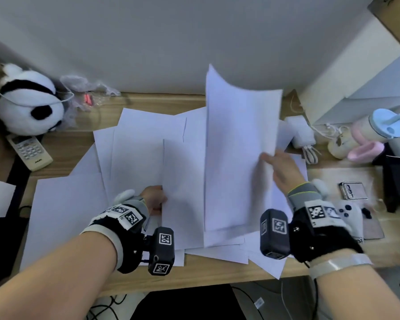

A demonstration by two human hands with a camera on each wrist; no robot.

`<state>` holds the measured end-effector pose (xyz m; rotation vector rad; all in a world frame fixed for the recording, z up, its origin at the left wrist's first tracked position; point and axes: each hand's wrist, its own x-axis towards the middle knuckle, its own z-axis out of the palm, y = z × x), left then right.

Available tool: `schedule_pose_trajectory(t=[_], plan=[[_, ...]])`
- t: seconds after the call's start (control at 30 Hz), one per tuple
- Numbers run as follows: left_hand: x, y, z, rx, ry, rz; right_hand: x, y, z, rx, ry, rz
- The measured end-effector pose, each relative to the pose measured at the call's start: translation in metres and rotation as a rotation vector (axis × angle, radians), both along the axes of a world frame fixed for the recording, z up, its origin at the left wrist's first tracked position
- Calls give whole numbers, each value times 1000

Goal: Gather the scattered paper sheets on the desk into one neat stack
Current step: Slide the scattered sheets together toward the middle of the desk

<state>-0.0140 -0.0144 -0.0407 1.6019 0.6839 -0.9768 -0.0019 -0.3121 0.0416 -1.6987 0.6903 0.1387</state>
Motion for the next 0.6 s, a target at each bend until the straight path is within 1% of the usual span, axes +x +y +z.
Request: schedule_pose_trajectory(t=[0.07,0.13,0.17,0.23,0.3,0.4,0.53,0.6], plan=[[1,-2,3,-24,12,39,-6,16,-25,-52,113,99],[2,-3,4,-5,15,140,-12,31,-46,-114,210,165],[3,-2,4,-5,21,191,-14,36,-55,-134,247,176],[4,0,5,-62,59,223,-19,43,-66,-178,303,166],[7,2,5,-125,89,194,-21,46,-76,-176,328,140],[5,-1,2,-149,54,159,-23,50,-84,-162,336,125],[2,-8,2,-33,-56,-31,-27,46,-85,-142,312,106],[4,-7,2,18,-99,-57,-29,36,-84,-137,277,8]])
